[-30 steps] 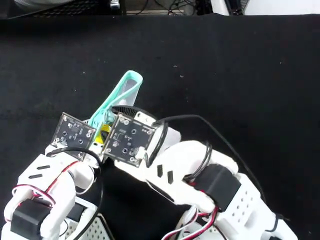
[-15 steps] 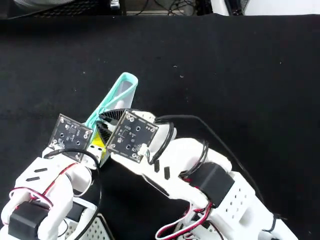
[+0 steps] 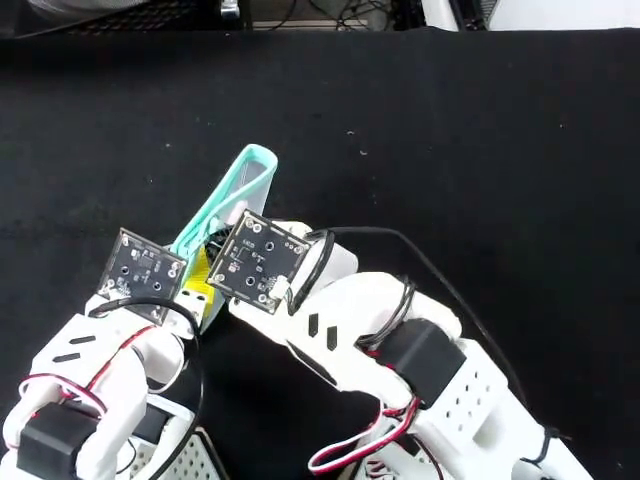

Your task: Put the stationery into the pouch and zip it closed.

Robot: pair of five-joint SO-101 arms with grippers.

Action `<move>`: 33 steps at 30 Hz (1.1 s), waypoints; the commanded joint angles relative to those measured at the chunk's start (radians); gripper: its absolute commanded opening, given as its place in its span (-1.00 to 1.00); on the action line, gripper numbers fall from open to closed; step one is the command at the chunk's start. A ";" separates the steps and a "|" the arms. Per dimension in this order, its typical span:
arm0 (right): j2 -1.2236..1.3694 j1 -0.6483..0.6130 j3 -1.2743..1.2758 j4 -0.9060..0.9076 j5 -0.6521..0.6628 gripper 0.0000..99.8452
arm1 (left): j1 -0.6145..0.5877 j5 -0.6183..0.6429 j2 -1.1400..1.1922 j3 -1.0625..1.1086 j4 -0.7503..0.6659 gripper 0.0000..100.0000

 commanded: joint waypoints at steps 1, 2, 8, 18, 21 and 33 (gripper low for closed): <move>-0.008 0.018 -0.004 -0.003 0.002 -0.96 | 0.015 -0.009 0.002 -0.012 -0.005 -0.94; -0.008 0.018 -0.004 -0.003 0.002 -0.96 | 0.015 -0.009 0.002 -0.012 -0.005 -0.94; -0.010 0.020 -0.008 0.003 0.002 -0.98 | 0.010 -0.011 0.002 -0.012 -0.005 -0.94; -0.012 0.092 -0.036 0.002 0.002 -0.98 | 0.008 -0.012 0.002 -0.012 -0.005 -0.94; -0.012 0.107 -0.041 -0.003 0.002 -0.97 | 0.010 -0.012 0.002 -0.012 -0.005 -0.94; -0.010 -0.009 -0.042 0.000 -0.006 -0.60 | 0.008 -0.012 0.002 -0.012 -0.005 -0.94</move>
